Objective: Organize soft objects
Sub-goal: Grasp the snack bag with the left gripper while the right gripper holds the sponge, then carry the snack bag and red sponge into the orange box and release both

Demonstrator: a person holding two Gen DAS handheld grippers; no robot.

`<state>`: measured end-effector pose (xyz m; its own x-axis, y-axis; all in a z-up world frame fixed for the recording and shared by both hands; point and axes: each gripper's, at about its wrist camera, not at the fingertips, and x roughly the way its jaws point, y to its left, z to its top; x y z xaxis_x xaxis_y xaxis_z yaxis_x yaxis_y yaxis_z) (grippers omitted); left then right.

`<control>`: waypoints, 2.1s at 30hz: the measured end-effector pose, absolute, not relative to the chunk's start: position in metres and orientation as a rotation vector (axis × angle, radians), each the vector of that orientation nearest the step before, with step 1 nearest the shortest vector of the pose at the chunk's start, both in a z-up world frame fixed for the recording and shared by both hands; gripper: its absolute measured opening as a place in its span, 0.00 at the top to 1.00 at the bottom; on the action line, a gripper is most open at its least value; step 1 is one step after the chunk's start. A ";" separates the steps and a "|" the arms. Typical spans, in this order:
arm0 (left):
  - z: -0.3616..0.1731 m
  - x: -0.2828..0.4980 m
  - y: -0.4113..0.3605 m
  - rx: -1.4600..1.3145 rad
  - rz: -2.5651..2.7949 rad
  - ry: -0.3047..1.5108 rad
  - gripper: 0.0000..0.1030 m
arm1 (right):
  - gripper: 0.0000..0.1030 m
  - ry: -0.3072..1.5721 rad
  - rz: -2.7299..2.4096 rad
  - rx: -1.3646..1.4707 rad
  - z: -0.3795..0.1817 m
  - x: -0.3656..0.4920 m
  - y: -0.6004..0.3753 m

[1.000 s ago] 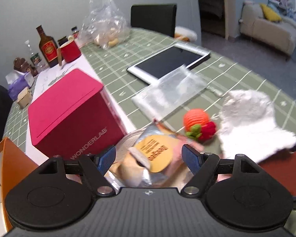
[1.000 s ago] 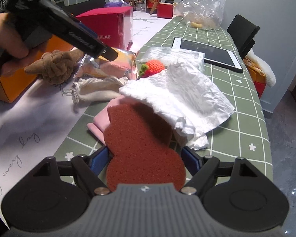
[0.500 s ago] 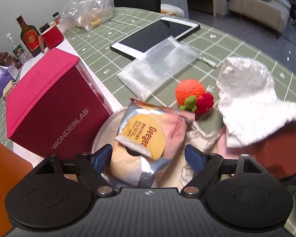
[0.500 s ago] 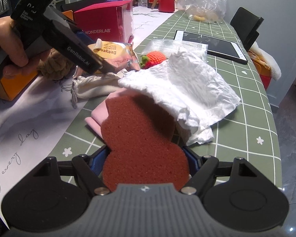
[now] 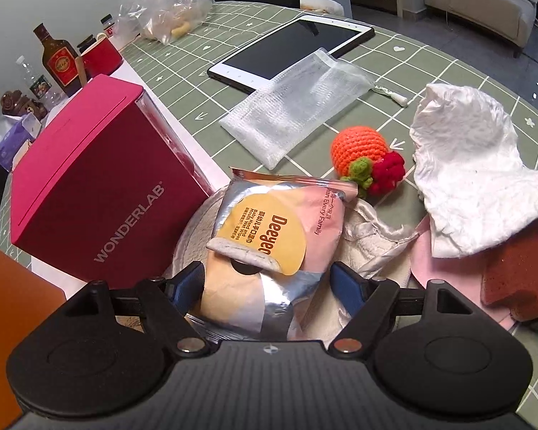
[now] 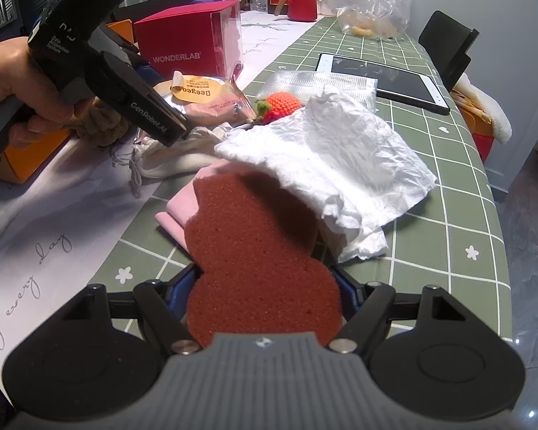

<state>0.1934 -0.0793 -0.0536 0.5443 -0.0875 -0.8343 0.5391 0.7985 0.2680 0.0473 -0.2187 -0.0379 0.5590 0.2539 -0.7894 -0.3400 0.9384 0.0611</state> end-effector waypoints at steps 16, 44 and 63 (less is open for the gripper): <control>-0.027 0.176 -0.077 0.484 -0.394 0.857 0.50 | 0.30 0.883 0.327 -0.075 -0.021 0.038 -0.225; 0.063 0.110 -0.037 0.422 -0.428 0.684 0.51 | 0.30 0.822 0.338 -0.077 0.049 -0.002 -0.201; 0.101 0.092 0.077 0.309 -0.347 0.652 0.51 | 0.30 0.775 0.376 -0.219 0.091 0.025 -0.120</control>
